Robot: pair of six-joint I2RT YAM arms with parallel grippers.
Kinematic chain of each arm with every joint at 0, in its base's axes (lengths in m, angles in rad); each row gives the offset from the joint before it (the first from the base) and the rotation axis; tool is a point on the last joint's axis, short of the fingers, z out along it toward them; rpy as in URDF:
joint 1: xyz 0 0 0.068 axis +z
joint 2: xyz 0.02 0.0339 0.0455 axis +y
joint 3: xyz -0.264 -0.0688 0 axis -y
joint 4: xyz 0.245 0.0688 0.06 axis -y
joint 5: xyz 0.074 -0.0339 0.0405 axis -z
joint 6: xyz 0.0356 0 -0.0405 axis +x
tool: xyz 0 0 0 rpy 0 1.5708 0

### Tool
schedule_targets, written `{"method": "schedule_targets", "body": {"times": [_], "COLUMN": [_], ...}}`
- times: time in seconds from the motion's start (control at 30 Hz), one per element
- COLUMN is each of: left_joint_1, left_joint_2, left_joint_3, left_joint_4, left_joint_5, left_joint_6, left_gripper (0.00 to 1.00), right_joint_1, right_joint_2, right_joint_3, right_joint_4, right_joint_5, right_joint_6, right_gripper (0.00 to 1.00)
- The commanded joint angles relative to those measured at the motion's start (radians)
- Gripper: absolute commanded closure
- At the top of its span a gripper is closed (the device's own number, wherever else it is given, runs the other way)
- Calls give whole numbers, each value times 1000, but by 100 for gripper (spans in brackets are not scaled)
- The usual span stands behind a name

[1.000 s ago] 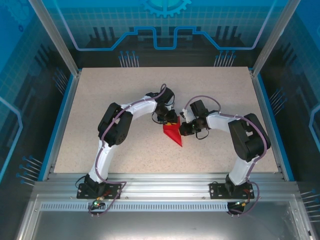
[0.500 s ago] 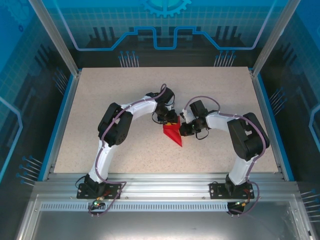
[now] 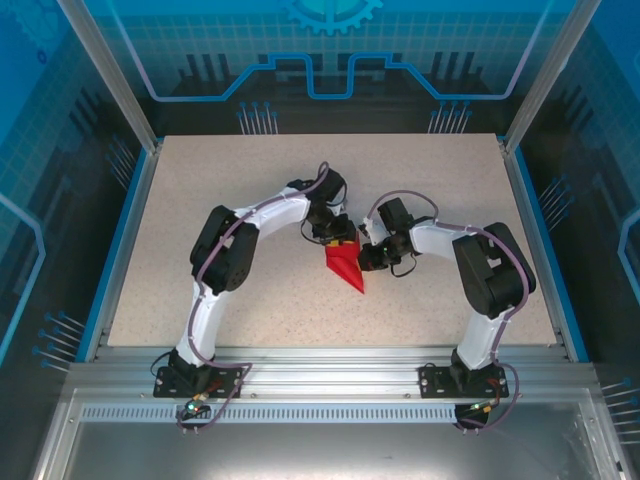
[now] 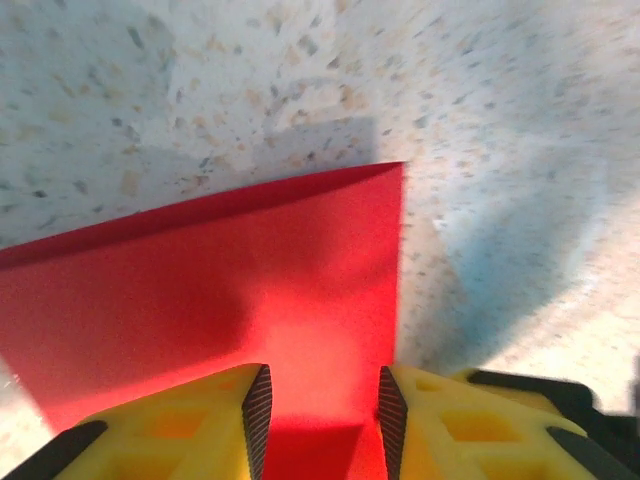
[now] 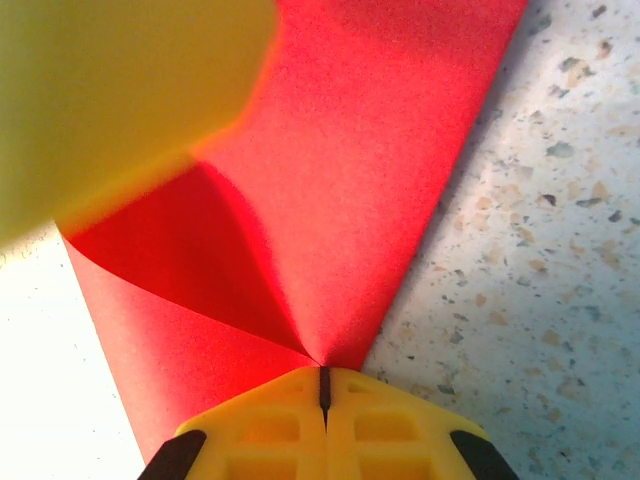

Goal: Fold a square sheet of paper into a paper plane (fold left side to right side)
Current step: Third fold the triangle at the center of the table.

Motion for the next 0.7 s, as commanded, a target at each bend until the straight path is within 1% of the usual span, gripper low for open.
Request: {"method": "schedule_targets", "body": {"times": [0.0,0.1,0.23,0.47,0.67], "left_joint_1": [10,7,-1,-15,-27], "left_joint_2": [-128,-175,-198,-150,-115], "left_joint_3": [-47,-127,-199,-219,-223], "left_joint_4": [-8,35,89,109,122], "left_joint_5": [35,60,113,132,144], "left_joint_6": [-5,-42,-90,-132,-141], "left_gripper": [64,67,68,71,71], "right_joint_1": [2,6,9,16,19], "right_joint_2": [44,45,47,51,54], "right_joint_3": [-3,-2,1,4,8], "right_joint_4": [-46,-46,-47,-53,-58], "right_joint_5": [30,32,34,47,53], "right_joint_6": [-4,-7,-10,-11,-11], "right_gripper": [100,100,100,100,100]}}
